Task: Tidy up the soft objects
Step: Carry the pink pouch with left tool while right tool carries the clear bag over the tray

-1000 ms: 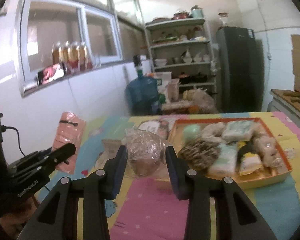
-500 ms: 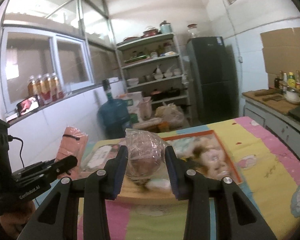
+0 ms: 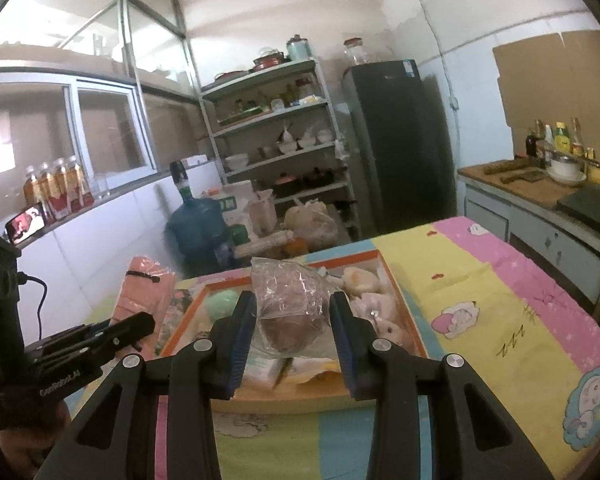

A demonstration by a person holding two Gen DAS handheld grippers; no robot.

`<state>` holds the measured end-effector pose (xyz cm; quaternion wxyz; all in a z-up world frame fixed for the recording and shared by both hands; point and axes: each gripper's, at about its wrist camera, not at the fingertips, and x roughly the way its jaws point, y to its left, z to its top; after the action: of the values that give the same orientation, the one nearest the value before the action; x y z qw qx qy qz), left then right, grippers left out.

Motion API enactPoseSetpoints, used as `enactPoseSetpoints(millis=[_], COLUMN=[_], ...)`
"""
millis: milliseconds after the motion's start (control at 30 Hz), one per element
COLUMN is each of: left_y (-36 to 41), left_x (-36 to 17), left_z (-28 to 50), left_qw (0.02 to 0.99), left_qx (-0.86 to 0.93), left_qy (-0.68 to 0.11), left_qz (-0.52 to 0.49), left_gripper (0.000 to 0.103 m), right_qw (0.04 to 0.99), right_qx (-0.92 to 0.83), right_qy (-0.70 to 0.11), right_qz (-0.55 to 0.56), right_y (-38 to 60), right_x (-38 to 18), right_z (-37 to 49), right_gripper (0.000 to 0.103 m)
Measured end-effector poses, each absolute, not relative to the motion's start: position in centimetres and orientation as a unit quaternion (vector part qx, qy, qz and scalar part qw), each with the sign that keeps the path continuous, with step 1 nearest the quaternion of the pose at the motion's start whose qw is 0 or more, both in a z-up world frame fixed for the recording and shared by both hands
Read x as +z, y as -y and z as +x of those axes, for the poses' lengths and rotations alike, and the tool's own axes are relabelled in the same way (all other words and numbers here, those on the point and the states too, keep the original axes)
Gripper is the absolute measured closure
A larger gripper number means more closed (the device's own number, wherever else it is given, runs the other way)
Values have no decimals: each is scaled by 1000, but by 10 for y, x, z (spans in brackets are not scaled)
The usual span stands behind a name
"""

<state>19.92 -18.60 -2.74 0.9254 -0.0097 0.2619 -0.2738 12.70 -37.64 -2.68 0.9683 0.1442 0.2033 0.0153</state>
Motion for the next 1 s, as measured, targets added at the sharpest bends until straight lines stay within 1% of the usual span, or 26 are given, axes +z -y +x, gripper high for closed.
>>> enactPoseSetpoints(millis=[567,1000], left_y=[219,230], left_x=[-49,-66], left_z=[243,266], left_qw=[915,909], left_qx=[-276,-267], left_qy=[-293,-321], left_qz=[-10,-3], left_gripper=[83,83], right_qw=[961,956], right_qx=[19,25], right_qy=[-237,-261], right_qz=[139,130], right_y=[388,389], right_x=[-47,-57], right_z=[176,204], right_gripper=[64,64])
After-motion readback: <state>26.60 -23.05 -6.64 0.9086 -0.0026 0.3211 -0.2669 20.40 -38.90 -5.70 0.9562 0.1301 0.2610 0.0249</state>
